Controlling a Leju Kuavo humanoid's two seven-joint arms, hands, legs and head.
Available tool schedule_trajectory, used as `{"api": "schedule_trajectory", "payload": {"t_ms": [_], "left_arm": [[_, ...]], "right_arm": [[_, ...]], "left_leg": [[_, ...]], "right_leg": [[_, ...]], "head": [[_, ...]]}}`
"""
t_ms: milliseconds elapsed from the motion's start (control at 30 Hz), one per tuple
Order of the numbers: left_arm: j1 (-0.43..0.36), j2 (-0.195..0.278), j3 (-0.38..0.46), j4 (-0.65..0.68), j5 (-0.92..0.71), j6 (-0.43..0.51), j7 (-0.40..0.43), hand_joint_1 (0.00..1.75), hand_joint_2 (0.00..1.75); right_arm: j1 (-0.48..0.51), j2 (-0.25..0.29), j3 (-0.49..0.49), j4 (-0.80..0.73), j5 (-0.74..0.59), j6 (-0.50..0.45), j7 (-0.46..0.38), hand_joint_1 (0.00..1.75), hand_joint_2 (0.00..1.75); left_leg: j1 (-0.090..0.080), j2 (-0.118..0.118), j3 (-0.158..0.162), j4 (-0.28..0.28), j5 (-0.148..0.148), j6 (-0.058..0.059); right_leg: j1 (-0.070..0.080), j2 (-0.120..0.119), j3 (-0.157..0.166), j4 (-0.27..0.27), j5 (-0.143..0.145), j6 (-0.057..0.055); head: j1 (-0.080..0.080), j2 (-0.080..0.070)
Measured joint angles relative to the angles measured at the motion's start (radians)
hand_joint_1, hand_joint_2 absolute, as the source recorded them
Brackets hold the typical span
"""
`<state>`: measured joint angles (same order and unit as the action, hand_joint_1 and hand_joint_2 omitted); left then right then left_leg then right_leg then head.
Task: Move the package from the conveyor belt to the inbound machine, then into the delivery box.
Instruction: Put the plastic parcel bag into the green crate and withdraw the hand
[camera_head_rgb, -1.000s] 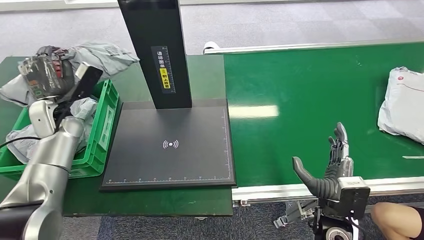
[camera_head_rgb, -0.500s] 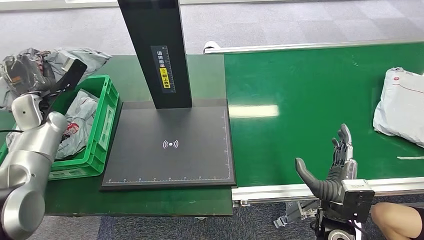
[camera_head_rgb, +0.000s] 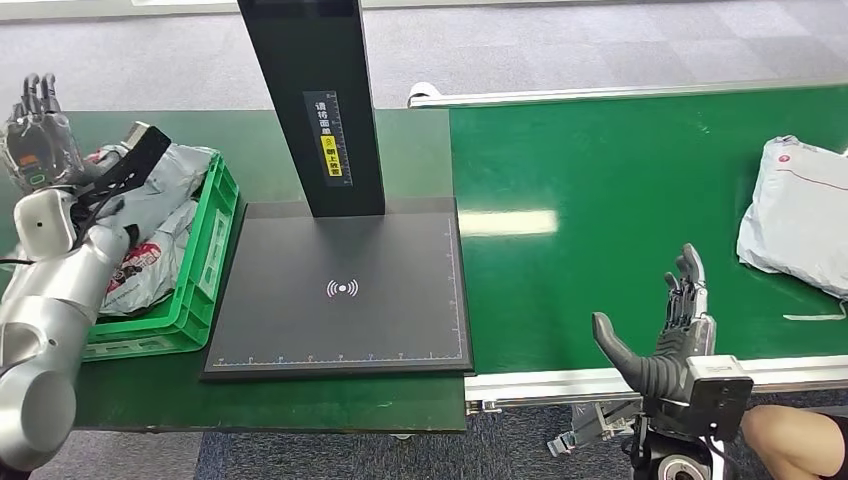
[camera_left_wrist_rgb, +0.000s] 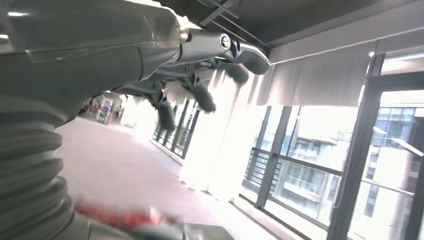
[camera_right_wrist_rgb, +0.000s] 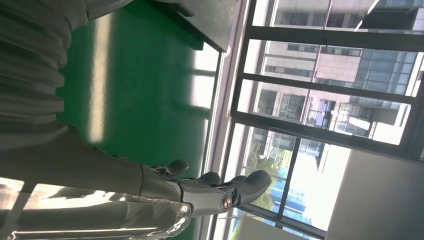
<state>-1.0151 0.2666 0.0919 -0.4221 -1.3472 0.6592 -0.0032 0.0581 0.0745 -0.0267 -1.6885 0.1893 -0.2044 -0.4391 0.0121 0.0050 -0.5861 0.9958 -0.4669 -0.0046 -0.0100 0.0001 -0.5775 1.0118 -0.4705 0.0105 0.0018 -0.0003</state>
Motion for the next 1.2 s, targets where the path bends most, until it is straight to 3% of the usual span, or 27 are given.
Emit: {"api": "schedule_trajectory", "payload": {"t_ms": [300, 433, 500, 600, 667, 767, 900, 1200], "left_arm": [[0.022, -0.007, -0.006, -0.003, 0.06, -0.006, -0.049, 0.0, 1.75], [0.067, -0.028, 0.015, -0.054, 0.26, -0.018, -0.193, 0.0, 1.75], [0.125, -0.056, 0.03, -0.127, 0.432, -0.064, -0.293, 0.0, 1.75], [0.261, -0.118, 0.03, -0.311, 0.749, -0.245, -0.41, 0.0, 1.75], [0.365, -0.167, 0.009, -0.464, 0.951, -0.381, -0.457, 0.0, 1.75], [0.492, -0.225, -0.056, -0.649, 1.135, -0.496, -0.48, 0.0, 1.75], [0.607, -0.267, -0.151, -0.799, 1.238, -0.531, -0.495, 0.0, 1.75], [0.71, -0.315, -0.235, -0.88, 1.338, -0.571, -0.503, 0.0, 1.75]], "right_arm": [[0.001, -0.003, 0.001, 0.001, -0.001, -0.01, 0.0, 0.0, 1.75], [0.009, -0.003, -0.001, 0.001, 0.0, -0.02, 0.003, 0.0, 1.75], [0.024, -0.002, -0.006, -0.001, 0.005, -0.026, 0.005, 0.0, 1.75], [0.051, 0.001, -0.022, -0.011, 0.011, -0.024, 0.002, 0.0, 1.75], [0.06, 0.003, -0.034, -0.015, 0.011, -0.014, 0.0, 0.0, 1.75], [0.063, 0.007, -0.047, -0.016, 0.013, -0.007, 0.001, 0.0, 1.75], [0.063, 0.011, -0.059, -0.016, 0.014, -0.008, 0.003, 0.0, 1.75], [0.072, 0.015, -0.071, -0.027, 0.016, -0.006, 0.017, 0.0, 1.75]], "left_leg": [[0.0, 0.0, 0.0, 0.0, 0.0, 0.0], [0.0, 0.0, 0.0, 0.0, 0.0, 0.0], [-0.001, 0.0, 0.001, 0.0, 0.0, 0.0], [-0.002, 0.001, 0.001, 0.0, -0.001, 0.0], [-0.002, 0.001, 0.0, 0.0, -0.001, 0.0], [-0.003, 0.001, 0.0, 0.0, -0.002, 0.001], [-0.002, 0.001, 0.001, 0.0, -0.002, 0.001], [-0.002, 0.001, 0.001, 0.0, -0.002, 0.001]], "right_leg": [[0.0, 0.0, 0.0, 0.0, 0.0, 0.0], [0.0, 0.0, 0.0, 0.0, 0.0, 0.0], [-0.001, 0.0, 0.0, 0.0, 0.0, 0.0], [-0.002, 0.0, 0.0, 0.0, 0.0, 0.0], [-0.002, 0.0, 0.0, -0.001, 0.0, 0.0], [-0.003, 0.0, 0.0, -0.001, 0.0, 0.001], [-0.003, 0.0, 0.0, -0.001, 0.0, 0.001], [-0.002, 0.0, 0.001, -0.001, -0.001, 0.001]], "head": [[0.0, 0.0], [0.0, 0.0], [0.0, 0.0], [0.0, 0.0], [0.0, 0.0], [0.0, 0.0], [0.0, 0.0], [0.0, 0.0]]}}
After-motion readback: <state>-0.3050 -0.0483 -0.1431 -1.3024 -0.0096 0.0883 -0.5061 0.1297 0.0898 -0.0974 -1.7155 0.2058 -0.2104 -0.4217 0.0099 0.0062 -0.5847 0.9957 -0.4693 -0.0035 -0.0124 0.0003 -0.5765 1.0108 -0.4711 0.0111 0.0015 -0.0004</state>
